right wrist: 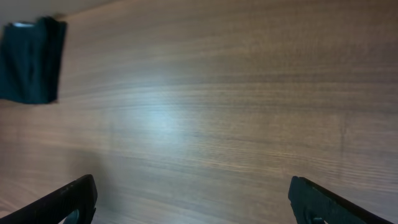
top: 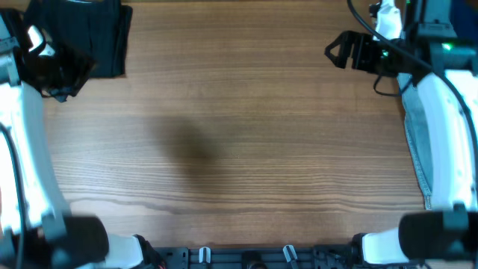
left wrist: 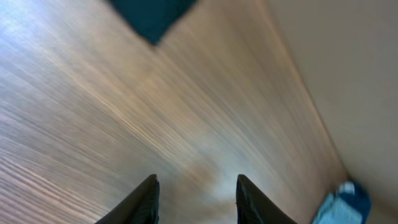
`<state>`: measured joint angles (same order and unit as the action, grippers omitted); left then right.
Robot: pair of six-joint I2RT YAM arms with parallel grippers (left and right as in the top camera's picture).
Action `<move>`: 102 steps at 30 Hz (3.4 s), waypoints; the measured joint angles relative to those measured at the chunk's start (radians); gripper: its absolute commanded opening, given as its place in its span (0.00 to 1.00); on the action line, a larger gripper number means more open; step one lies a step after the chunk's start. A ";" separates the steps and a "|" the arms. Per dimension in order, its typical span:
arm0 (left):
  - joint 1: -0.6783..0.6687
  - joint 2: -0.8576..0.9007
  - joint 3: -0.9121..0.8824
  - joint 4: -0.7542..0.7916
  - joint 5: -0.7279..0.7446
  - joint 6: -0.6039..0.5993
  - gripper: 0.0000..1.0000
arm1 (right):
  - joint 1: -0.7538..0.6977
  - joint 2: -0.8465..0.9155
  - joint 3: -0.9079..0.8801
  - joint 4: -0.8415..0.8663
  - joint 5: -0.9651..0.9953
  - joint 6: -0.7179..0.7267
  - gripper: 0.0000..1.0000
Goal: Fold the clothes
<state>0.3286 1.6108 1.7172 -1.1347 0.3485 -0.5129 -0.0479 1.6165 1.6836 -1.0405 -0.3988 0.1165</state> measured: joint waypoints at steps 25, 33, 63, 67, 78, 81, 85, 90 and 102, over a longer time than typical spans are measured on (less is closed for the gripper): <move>-0.438 -0.839 -0.618 0.080 -0.142 0.037 1.00 | 0.000 -0.772 -0.603 0.310 0.216 0.081 1.00; -0.438 -0.809 -0.759 0.195 -0.204 0.037 1.00 | 0.000 -0.690 -0.640 0.478 0.247 0.086 1.00; -0.438 -0.522 -0.759 0.201 -0.315 0.037 1.00 | 0.000 -0.940 -0.647 0.510 0.483 0.343 1.00; -0.438 -0.520 -0.759 0.201 -0.314 0.037 1.00 | 0.000 -0.946 -0.647 0.477 0.475 0.361 1.00; -0.438 -0.520 -0.759 0.201 -0.314 0.037 1.00 | 0.000 -0.946 -0.647 0.455 0.327 0.631 1.00; -0.438 -0.520 -0.759 0.200 -0.315 0.037 1.00 | 0.000 -0.946 -0.647 0.440 0.327 0.685 1.00; -0.438 -0.520 -0.759 0.200 -0.315 0.037 1.00 | 0.000 -0.946 -0.647 0.434 0.328 0.726 1.00; -0.438 -0.520 -0.759 0.201 -0.314 0.037 1.00 | 0.000 -0.946 -0.647 0.434 0.335 0.735 1.00; -0.438 -0.520 -0.759 0.200 -0.315 0.037 1.00 | 0.000 -0.947 -0.655 0.353 0.412 0.711 0.99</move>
<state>-0.1097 1.0904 0.9581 -0.9344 0.0338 -0.4763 -0.0479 0.6697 1.0283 -0.6876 0.0128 0.8280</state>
